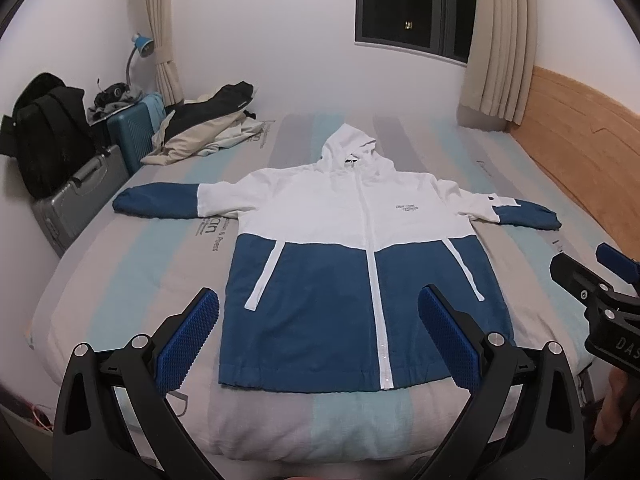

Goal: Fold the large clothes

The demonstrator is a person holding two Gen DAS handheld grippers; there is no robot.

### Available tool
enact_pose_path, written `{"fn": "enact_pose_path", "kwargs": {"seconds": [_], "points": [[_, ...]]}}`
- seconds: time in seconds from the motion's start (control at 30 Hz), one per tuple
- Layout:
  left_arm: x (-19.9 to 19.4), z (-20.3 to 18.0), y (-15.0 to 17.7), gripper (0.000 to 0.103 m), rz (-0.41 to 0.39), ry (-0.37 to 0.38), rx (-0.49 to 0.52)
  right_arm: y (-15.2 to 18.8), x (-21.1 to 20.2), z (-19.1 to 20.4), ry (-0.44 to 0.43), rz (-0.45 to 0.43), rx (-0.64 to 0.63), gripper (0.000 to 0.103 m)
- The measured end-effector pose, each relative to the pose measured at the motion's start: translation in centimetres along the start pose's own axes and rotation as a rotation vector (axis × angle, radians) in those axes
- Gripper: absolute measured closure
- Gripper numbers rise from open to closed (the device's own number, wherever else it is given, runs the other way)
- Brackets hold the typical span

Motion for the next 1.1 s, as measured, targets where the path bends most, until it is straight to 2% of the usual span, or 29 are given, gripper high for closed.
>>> {"fn": "enact_pose_path", "kwargs": {"seconds": [0.8, 1.0, 1.1], "points": [[0.9, -0.3, 0.5, 0.006, 0.006, 0.003, 0.005, 0.6, 1.4, 0.5, 0.002, 0.024, -0.011, 0.007], [2.6, -0.1, -0.8, 0.006, 0.005, 0.002, 0.006, -0.7, 3.5, 0.2, -0.008, 0.029, -0.011, 0.007], [4.9, 0.1, -2.0, 0.006, 0.007, -0.002, 0.001, -1.9, 5.9, 0.1, -0.008, 0.033, -0.009, 0.007]]}}
Point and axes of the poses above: each gripper's, at about its wrist camera, not at the fingertips, and x roughly the way its jaws point, z to its left, y to its underside, the point moved 2 cm from there along x, roughly the way its jaws point, and after that the axes turned 9 degrees about z, right-handed, at the moved point
